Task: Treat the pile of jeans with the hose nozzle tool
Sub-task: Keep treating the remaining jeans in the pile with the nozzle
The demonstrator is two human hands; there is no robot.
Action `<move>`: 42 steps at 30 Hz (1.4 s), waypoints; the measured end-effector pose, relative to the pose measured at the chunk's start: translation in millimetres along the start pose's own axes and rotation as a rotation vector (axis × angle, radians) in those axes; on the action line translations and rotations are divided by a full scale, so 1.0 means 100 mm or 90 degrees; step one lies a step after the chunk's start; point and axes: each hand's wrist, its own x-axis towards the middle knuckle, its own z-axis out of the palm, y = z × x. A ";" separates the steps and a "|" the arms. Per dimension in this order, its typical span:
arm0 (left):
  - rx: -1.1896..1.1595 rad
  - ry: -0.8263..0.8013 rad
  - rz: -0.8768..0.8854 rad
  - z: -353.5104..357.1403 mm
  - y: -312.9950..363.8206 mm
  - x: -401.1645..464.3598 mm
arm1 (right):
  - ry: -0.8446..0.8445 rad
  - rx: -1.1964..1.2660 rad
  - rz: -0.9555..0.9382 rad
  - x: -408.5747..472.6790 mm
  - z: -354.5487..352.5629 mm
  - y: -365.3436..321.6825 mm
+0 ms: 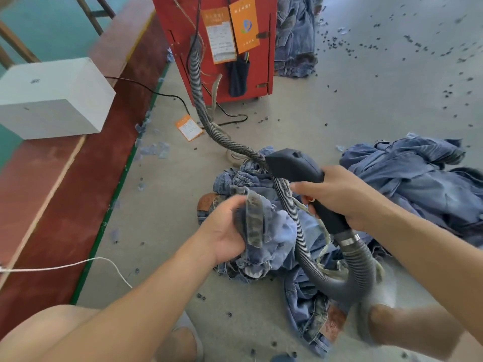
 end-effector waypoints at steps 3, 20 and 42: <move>-0.029 0.050 -0.031 -0.17 0.09 0.00 | -0.013 -0.120 -0.033 -0.01 -0.08 0.03; -0.109 0.028 0.042 -0.48 -0.01 -0.06 | -0.123 -0.514 -0.263 0.01 -0.07 0.06; -0.136 0.001 0.060 -0.10 -0.42 -0.15 | 0.152 0.164 0.181 0.02 0.52 0.76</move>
